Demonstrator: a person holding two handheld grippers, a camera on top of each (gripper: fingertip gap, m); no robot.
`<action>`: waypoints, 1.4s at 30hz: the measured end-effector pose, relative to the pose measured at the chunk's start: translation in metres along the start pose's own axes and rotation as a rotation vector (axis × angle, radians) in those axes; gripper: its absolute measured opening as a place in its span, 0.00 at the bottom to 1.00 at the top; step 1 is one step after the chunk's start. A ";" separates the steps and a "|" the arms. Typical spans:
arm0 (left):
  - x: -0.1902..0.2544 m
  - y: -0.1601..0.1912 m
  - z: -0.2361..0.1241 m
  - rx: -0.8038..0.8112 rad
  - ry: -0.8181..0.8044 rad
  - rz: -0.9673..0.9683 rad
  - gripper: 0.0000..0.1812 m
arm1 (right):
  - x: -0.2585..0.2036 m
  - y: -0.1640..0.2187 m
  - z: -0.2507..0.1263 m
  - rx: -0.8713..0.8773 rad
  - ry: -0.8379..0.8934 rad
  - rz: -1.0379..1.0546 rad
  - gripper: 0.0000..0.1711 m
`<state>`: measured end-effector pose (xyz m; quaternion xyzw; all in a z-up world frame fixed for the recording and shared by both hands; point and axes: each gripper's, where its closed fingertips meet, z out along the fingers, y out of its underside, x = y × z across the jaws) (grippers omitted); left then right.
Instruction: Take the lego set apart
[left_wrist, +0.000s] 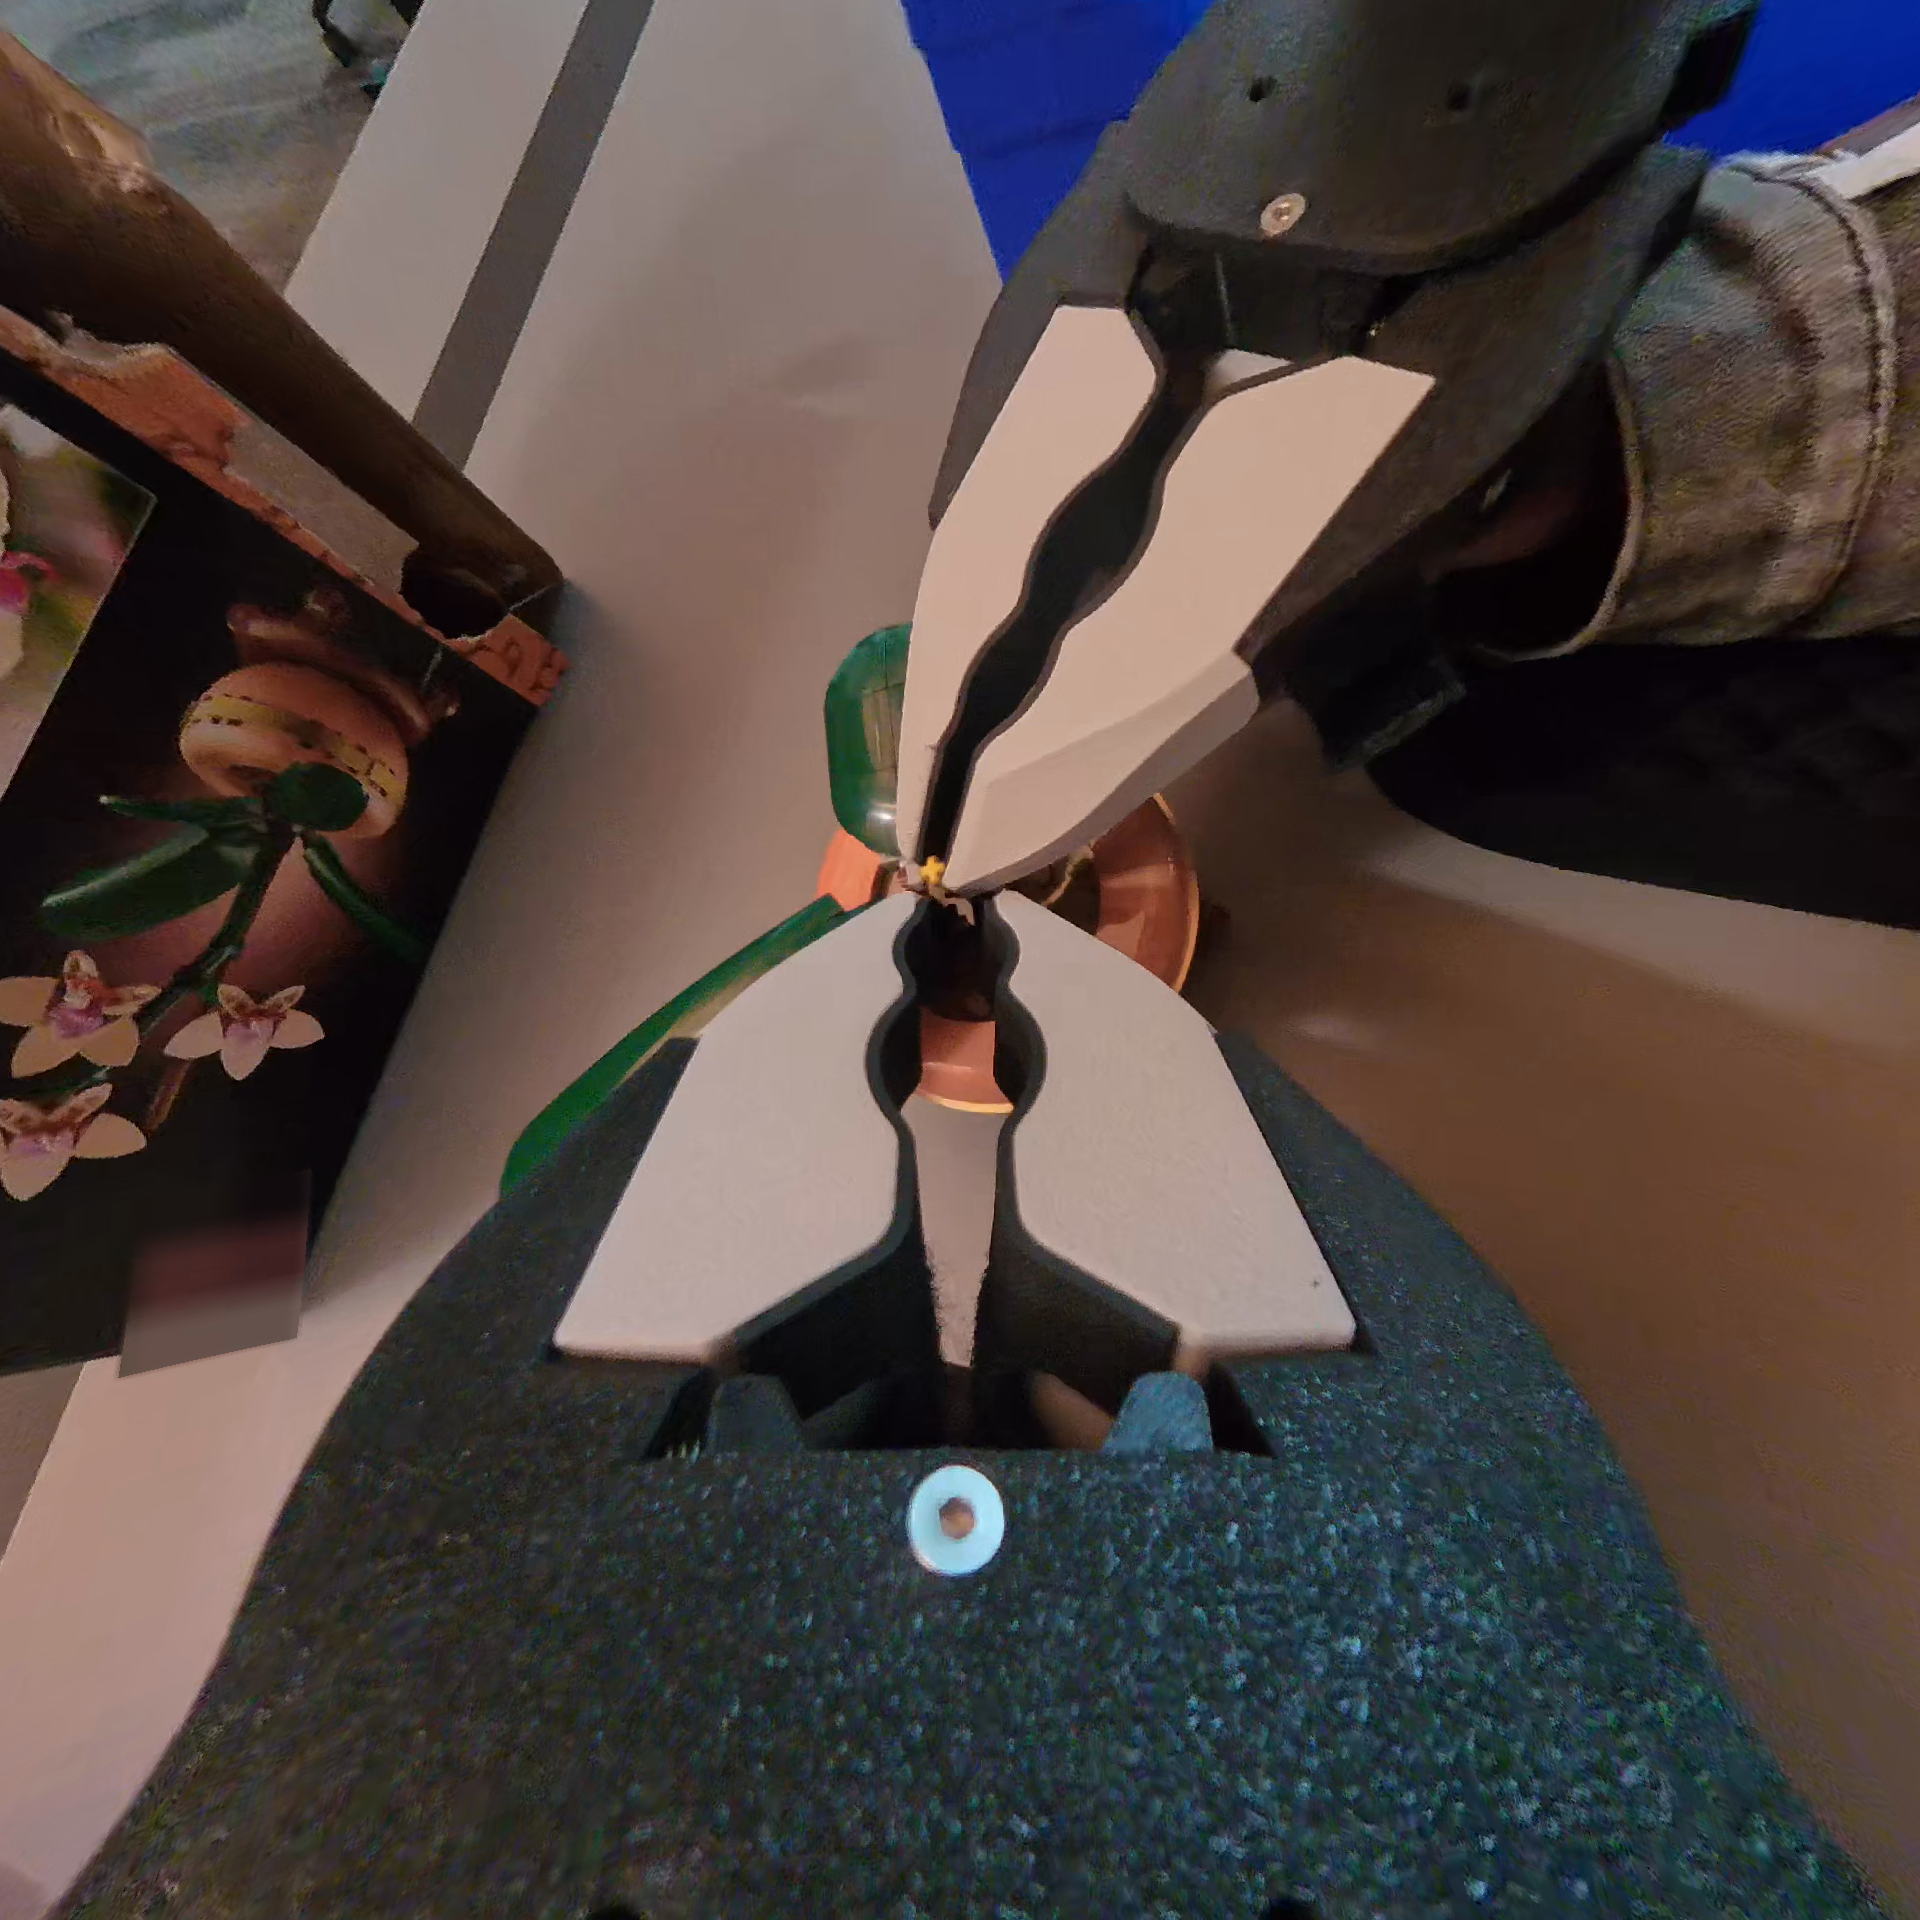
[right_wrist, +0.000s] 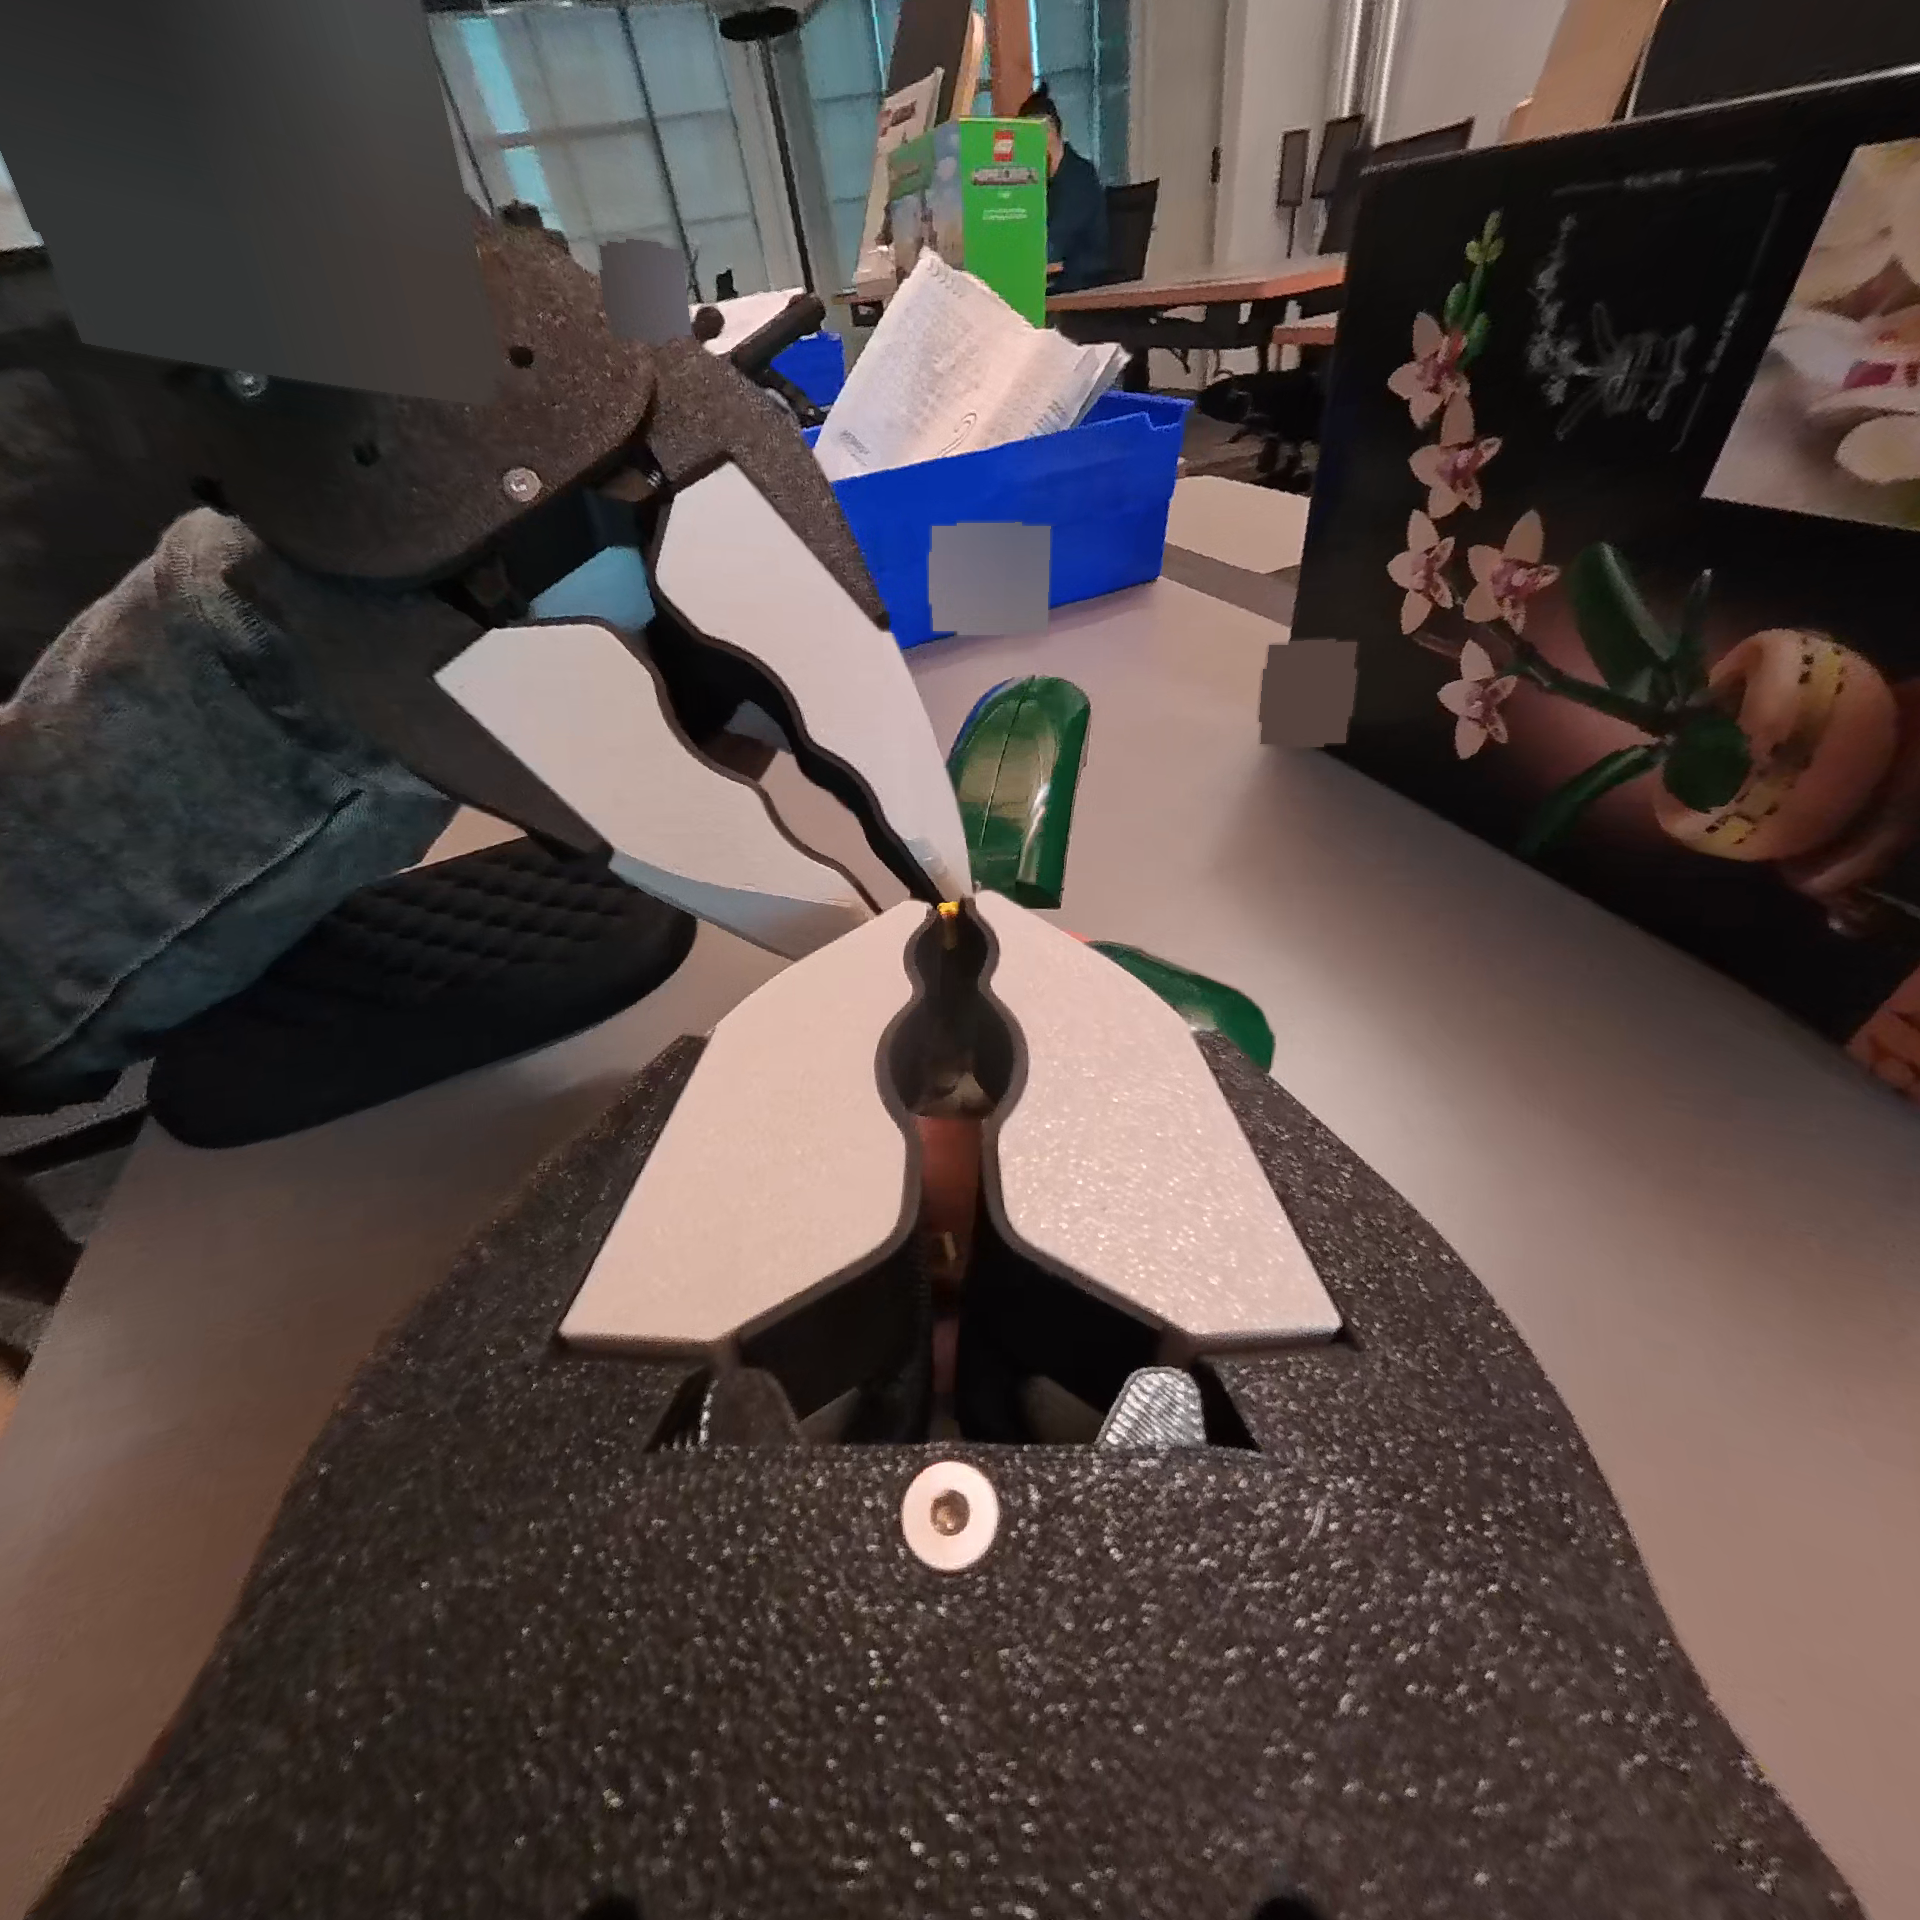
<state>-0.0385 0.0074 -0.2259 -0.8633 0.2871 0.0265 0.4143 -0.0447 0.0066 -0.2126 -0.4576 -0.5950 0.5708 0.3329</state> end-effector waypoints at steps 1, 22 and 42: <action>0.001 0.000 0.000 0.009 0.008 -0.001 0.05 | 0.000 0.001 -0.001 -0.008 0.007 -0.018 0.01; -0.061 -0.032 -0.062 0.660 -0.135 -0.279 0.22 | 0.045 -0.025 -0.036 0.128 0.244 0.085 0.29; 0.015 -0.014 -0.037 0.474 0.218 0.008 0.05 | -0.012 0.005 -0.017 -0.156 0.014 -0.295 0.00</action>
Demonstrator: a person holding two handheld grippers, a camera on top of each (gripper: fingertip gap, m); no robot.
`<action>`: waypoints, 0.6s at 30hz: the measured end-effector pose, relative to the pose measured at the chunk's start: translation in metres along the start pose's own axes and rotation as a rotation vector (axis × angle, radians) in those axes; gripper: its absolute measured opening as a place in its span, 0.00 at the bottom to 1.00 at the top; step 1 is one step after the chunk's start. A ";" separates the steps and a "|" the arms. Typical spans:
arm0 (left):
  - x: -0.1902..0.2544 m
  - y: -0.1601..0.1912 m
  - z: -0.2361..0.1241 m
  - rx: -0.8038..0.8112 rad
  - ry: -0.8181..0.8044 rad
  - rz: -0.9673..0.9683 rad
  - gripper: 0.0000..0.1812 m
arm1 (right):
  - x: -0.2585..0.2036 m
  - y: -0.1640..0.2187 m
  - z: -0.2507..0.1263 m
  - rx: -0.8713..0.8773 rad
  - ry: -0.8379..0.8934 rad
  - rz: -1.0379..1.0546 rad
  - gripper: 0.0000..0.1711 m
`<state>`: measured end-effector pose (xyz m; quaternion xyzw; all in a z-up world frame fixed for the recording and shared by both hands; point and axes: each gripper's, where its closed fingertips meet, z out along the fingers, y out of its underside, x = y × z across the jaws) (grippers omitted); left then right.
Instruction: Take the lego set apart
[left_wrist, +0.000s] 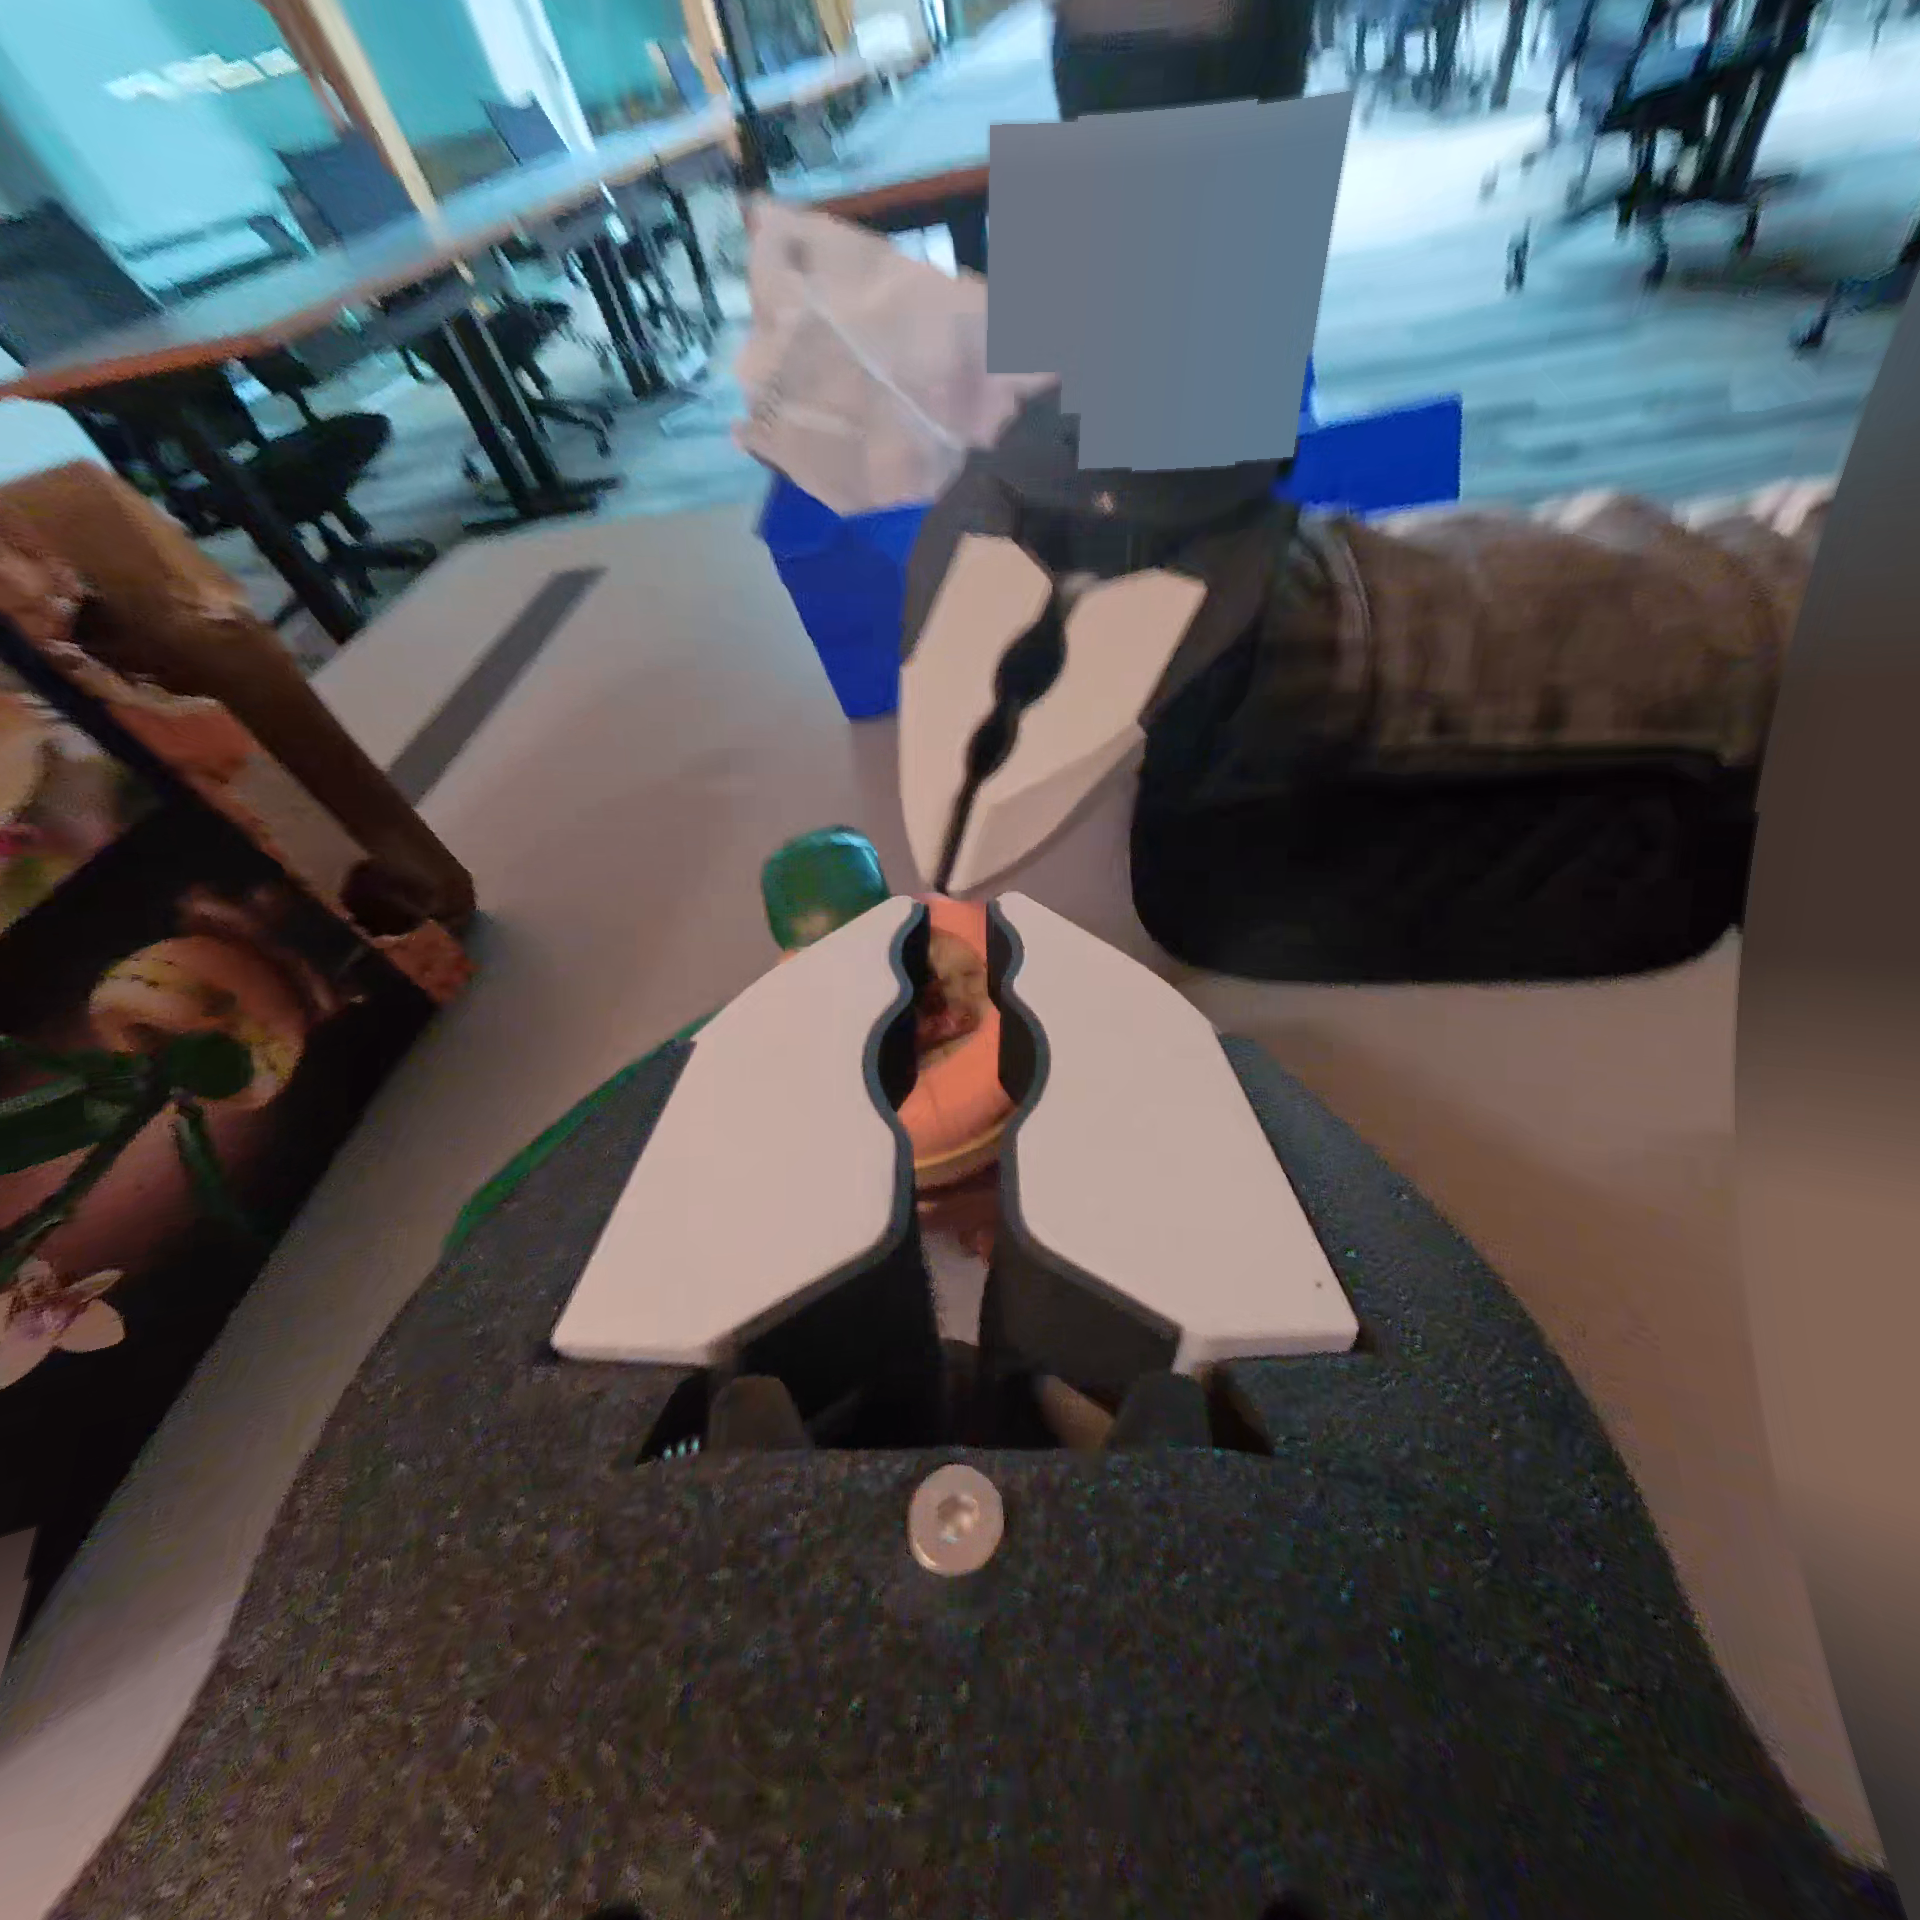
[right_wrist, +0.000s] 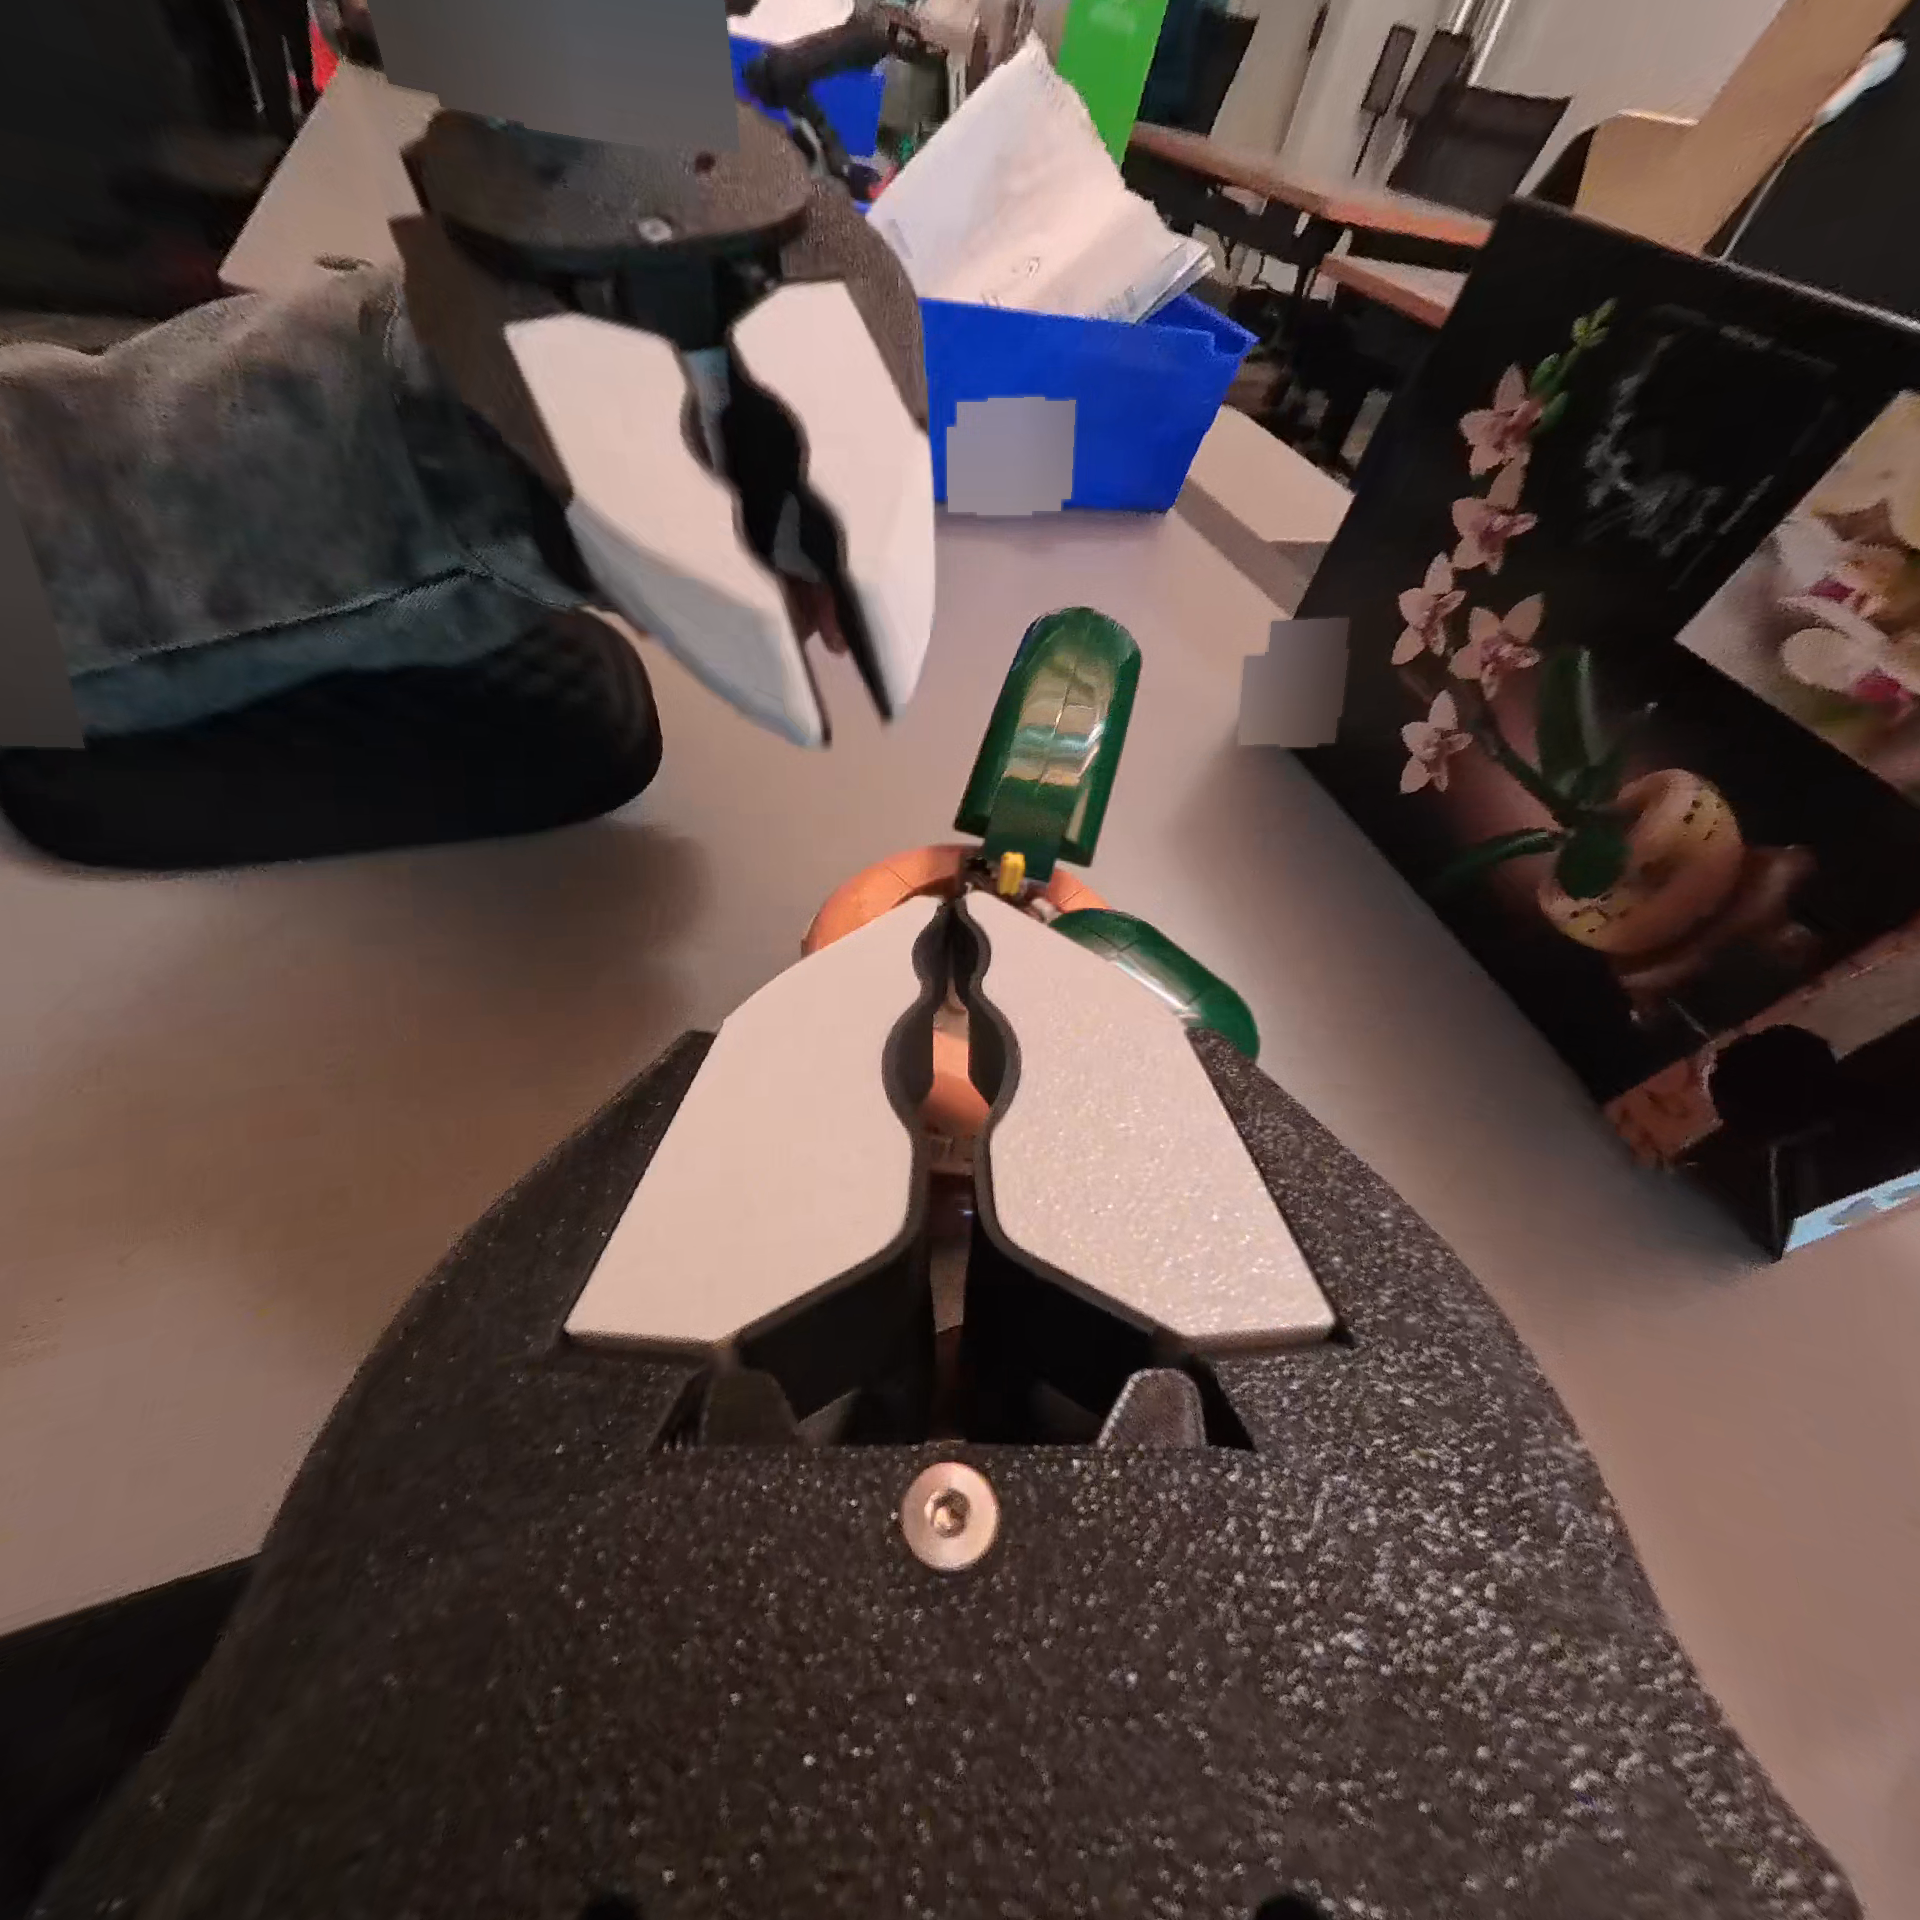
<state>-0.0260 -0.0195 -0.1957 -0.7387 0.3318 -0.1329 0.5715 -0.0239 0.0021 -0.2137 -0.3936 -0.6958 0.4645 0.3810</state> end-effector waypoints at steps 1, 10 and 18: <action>0.004 0.009 0.005 -0.061 0.009 0.021 0.05 | -0.001 0.001 0.002 -0.006 -0.001 0.001 0.00; -0.004 0.039 0.017 -0.240 -0.068 0.081 0.07 | -0.002 0.013 0.012 -0.082 0.010 0.029 0.03; -0.007 0.040 0.022 -0.222 -0.076 -0.055 0.02 | 0.001 0.020 0.018 -0.177 0.090 0.057 0.05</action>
